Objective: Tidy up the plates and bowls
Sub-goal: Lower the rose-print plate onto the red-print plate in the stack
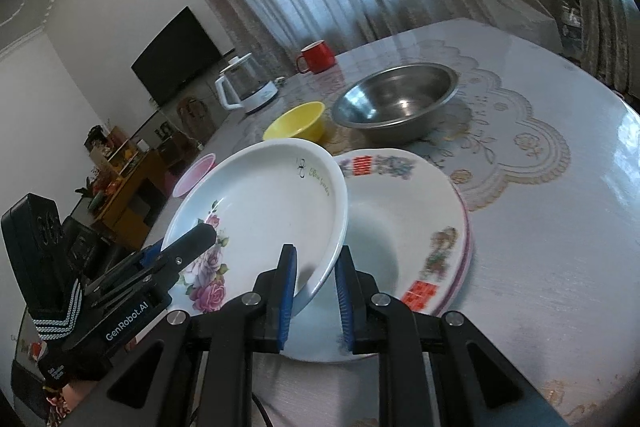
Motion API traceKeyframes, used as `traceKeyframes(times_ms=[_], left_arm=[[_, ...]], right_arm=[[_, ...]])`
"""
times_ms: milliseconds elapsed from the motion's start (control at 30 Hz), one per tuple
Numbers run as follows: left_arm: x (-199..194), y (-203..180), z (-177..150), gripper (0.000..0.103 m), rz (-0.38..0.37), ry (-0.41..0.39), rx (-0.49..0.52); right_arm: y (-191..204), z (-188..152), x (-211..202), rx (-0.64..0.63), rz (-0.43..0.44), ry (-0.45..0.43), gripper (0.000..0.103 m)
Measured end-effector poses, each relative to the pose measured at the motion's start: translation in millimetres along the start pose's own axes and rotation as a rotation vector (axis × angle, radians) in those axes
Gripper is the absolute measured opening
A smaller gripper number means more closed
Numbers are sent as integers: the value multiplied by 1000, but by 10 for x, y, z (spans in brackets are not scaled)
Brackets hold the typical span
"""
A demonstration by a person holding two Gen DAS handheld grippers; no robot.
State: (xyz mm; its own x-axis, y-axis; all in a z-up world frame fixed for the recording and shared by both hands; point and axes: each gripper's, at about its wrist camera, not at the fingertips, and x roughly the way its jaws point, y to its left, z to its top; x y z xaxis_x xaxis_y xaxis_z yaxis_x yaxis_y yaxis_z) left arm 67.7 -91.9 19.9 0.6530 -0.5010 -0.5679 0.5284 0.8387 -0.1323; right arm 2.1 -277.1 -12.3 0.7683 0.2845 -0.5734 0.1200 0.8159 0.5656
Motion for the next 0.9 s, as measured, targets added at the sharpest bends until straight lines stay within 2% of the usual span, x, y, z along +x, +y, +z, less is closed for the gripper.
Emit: traceKeyframes(times_ms=[533, 900], left_arm=[[279, -255, -125, 33, -53, 110, 44], [405, -275, -193, 34, -33, 167, 46]], right_arm=[[-314, -36, -99, 51, -53, 53, 19], [-381, -19, 36, 60, -87, 119, 21]])
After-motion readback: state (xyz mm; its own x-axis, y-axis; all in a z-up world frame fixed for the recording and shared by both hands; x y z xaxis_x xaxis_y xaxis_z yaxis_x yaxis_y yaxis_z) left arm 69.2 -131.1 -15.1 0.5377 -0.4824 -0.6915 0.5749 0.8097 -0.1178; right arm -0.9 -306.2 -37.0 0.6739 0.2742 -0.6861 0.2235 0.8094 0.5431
